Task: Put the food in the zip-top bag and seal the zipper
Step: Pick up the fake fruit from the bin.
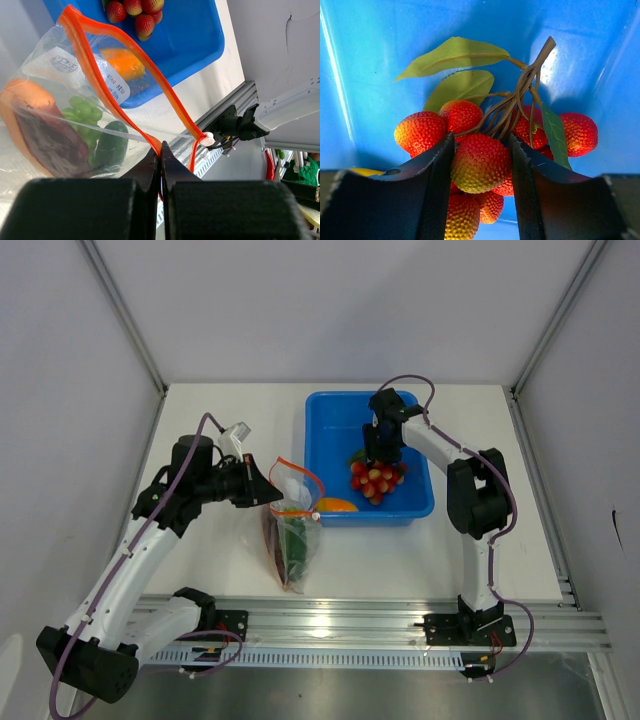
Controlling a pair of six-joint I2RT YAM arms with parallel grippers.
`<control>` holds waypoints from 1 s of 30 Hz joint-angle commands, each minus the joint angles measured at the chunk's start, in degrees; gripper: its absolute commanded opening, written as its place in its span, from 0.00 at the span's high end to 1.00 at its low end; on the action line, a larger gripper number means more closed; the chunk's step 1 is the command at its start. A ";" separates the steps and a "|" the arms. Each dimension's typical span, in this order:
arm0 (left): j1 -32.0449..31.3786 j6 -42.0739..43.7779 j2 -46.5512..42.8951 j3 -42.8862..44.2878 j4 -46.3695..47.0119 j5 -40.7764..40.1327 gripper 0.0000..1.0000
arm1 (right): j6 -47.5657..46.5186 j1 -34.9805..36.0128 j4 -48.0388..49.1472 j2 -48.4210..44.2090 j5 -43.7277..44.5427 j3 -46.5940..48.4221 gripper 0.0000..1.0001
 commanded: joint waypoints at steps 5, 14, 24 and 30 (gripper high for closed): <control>0.22 -0.07 0.08 0.00 2.54 1.33 0.99 | 0.40 -0.04 0.32 -3.99 1.30 0.24 1.00; 0.31 -0.16 0.96 -0.08 3.15 0.89 0.99 | 0.23 0.49 -1.44 -13.21 -0.71 3.14 1.00; 0.31 -0.34 2.45 -0.43 4.03 0.45 0.99 | -0.65 4.70 -1.61 -21.04 -7.57 7.36 1.00; 0.31 -0.69 2.81 -0.17 4.03 0.27 1.00 | 3.29 7.42 1.71 -25.17 -14.51 9.64 1.00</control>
